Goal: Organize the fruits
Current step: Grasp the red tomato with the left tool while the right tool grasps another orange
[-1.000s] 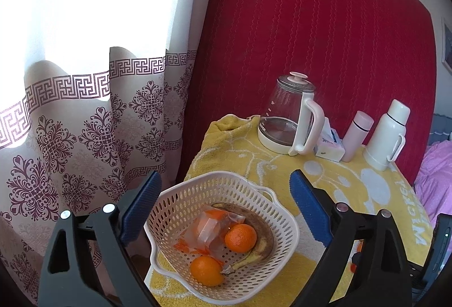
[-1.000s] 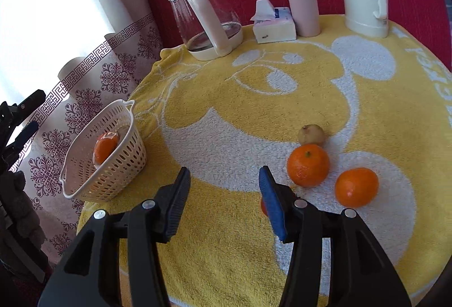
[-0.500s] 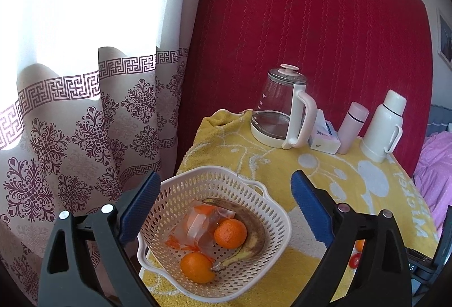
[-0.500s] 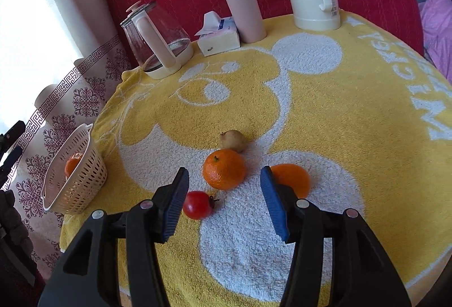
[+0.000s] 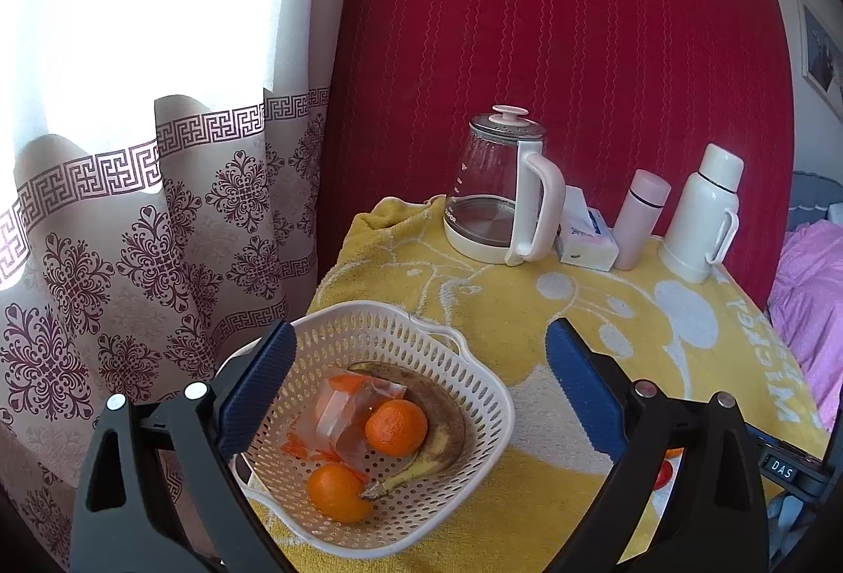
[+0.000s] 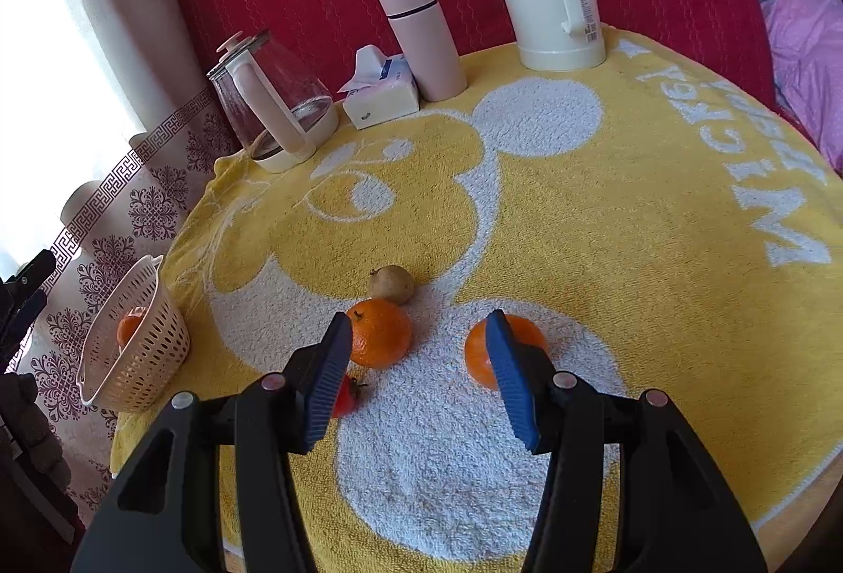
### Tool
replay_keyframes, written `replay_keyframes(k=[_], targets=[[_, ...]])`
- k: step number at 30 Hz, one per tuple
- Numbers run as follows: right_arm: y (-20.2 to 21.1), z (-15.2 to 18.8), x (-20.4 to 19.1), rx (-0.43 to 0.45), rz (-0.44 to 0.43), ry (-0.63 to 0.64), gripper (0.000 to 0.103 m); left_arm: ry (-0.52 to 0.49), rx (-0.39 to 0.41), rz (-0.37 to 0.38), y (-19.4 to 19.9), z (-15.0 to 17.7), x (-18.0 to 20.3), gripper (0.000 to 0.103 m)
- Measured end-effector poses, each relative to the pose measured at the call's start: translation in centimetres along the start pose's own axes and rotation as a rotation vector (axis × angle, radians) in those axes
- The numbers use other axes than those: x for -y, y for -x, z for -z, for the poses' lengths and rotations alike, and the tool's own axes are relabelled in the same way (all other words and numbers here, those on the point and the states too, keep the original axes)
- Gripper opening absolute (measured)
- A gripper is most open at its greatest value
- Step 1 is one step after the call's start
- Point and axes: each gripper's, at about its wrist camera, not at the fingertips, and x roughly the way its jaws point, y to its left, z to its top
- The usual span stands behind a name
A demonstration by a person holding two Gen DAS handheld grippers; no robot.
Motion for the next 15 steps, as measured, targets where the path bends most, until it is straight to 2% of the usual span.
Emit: replay_keyframes(k=[6,15], targets=[[0.4,-0.1,1.4,0.020,0.032,-0.018,0.053,-0.060,-0.012,0.055,-0.3,1.2,3.8,0.097],[0.2,-0.1,3.2,0.020,0.058,-0.053,0.057,-0.139,-0.150,0.218,-3.5,5.5,10.8,0.094]])
